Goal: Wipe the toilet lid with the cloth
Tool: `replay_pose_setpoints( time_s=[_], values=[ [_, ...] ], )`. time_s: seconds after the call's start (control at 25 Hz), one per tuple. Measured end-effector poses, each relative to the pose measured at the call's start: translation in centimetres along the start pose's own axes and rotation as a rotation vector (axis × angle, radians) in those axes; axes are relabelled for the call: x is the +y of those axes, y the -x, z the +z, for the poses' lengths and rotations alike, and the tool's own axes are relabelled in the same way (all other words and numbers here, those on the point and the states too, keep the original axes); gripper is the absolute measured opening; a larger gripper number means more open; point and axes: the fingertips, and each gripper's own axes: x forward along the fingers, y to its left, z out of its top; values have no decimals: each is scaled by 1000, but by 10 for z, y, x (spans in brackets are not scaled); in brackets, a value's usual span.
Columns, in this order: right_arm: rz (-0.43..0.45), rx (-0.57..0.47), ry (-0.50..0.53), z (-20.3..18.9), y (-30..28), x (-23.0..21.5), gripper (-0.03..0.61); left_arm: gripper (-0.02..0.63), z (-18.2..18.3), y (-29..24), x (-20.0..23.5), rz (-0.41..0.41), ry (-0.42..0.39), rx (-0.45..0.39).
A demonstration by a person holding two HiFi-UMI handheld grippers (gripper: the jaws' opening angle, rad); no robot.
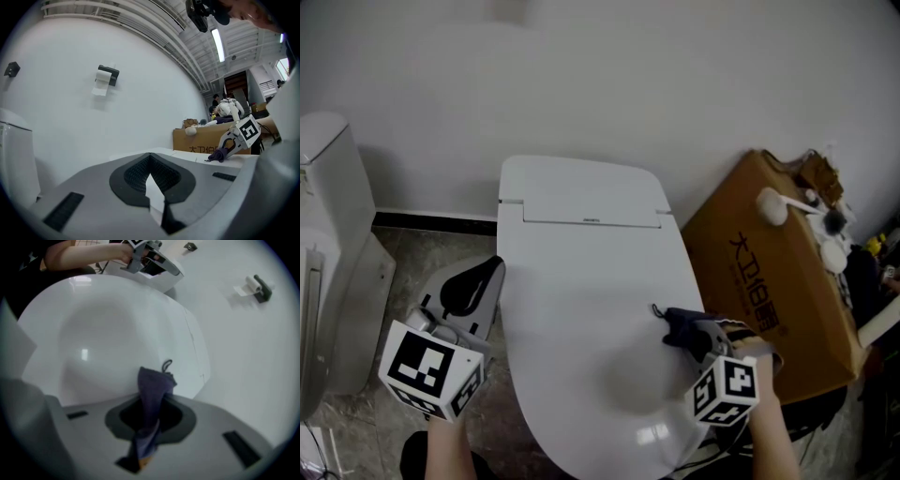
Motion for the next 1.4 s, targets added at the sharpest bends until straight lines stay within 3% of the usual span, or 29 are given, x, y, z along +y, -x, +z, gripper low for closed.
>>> replay_pose_setpoints(
  time_s=[1.4],
  values=[
    [33,-155,169,142,17,15,63,17,1,7,6,7,24,-13]
  ],
)
